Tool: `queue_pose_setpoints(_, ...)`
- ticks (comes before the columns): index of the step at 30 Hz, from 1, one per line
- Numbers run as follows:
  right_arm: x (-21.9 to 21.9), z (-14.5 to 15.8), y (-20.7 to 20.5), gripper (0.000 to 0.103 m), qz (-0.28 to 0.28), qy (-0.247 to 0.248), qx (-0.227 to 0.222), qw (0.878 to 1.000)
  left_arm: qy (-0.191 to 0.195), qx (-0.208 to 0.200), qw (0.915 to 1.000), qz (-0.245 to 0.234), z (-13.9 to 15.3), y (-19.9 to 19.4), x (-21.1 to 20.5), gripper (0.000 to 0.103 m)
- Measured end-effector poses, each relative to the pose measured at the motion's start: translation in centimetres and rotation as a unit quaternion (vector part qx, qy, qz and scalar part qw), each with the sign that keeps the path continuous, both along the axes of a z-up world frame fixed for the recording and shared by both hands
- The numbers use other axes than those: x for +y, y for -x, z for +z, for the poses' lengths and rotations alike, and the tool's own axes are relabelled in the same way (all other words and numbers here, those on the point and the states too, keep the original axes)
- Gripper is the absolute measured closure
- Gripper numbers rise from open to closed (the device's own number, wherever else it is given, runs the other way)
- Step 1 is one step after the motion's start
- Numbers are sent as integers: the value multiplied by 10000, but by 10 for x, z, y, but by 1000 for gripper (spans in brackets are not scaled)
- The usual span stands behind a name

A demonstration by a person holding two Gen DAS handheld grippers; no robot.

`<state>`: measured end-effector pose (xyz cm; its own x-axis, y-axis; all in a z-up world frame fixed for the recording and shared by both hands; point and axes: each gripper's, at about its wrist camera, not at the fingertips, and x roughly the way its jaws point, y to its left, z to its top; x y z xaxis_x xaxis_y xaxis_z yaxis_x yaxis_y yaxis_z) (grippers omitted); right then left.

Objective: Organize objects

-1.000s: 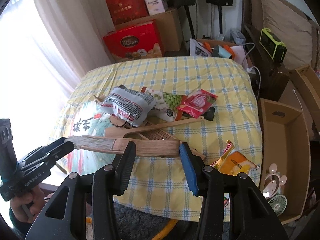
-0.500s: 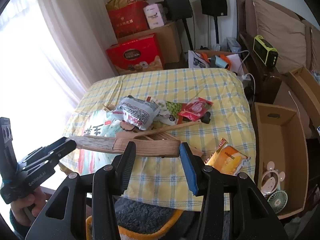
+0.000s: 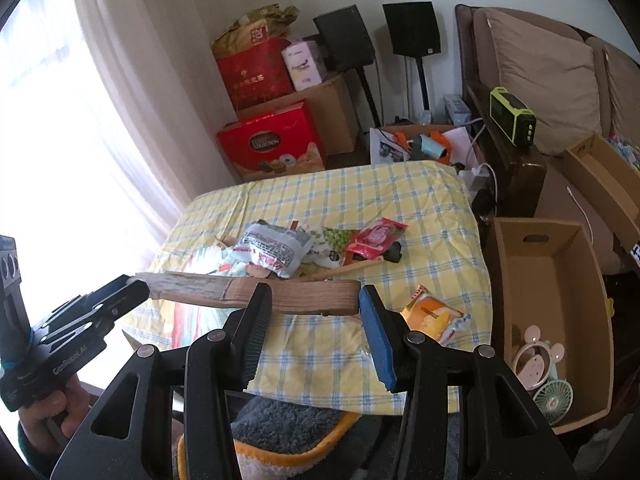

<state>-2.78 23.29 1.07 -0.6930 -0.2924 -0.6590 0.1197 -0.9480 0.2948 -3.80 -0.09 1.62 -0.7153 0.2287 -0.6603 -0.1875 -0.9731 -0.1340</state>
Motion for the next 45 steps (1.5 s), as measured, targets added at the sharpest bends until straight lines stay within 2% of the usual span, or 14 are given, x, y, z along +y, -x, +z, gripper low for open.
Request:
queue_pose_setpoints(3,2,6,-5,56,7,31,57,10000,38,40,10000,-27,4,-4,3,63)
queue_pose_setpoints(14,22,27,-27,56,-119,81,292,9995,55,275,9994,-213,26,-20,23,63)
queue_pose_setpoints(24,26,38,-40,56,-84,179,444,9988,93,429,9989,-185,42,-28,25,63)
queue_pose_setpoints(45,55,43,-49,56,-261,327,482,9980,86,487,9979,-422,52,-35,51,63)
